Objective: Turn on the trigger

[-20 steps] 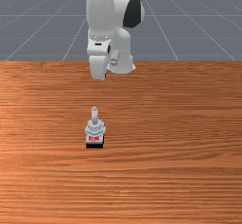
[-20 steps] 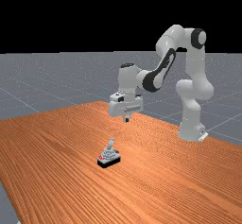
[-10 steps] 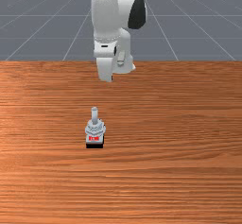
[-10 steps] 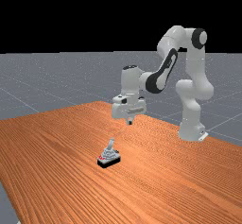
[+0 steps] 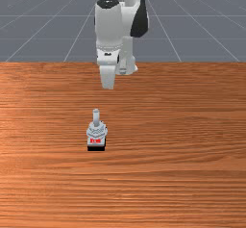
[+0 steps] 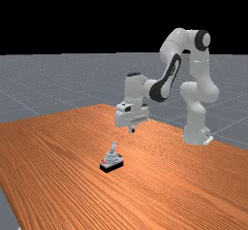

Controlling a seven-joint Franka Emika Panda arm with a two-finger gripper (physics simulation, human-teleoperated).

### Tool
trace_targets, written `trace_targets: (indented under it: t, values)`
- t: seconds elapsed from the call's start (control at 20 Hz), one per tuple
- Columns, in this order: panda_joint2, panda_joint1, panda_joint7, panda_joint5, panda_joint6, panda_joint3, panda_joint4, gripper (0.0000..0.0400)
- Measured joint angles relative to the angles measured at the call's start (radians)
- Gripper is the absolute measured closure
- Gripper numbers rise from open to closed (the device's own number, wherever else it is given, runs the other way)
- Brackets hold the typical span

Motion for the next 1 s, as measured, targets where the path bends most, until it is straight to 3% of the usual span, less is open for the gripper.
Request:
trace_targets:
  t: [0.35, 0.4, 0.5, 0.55, 0.6, 0.7, 0.75, 0.9, 1.0]
  values:
    - [0.030, 0.005, 0.061, -0.001, 0.029, -0.004, -0.003, 0.0400]
    - [0.036, -0.010, -0.022, 0.063, 0.024, 0.008, 0.001, 0.0400]
    - [0.046, -0.005, 0.005, 0.033, 0.043, 0.004, -0.003, 0.0400]
    - [0.052, -0.010, -0.015, 0.055, 0.046, 0.009, -0.003, 0.0400]
    - [0.060, -0.002, 0.021, 0.011, 0.019, -0.001, 0.011, 0.0400]
    - [0.070, -0.008, 0.007, 0.009, -0.014, -0.007, 0.032, 0.0400]
    - [0.062, -0.032, -0.075, 0.088, 0.023, 0.004, 0.013, 0.0400]
    - [0.062, -0.035, -0.063, 0.032, 0.034, -0.013, 0.012, 0.0400]
    - [0.074, -0.045, -0.138, 0.032, 0.026, -0.005, 0.030, 0.0400]
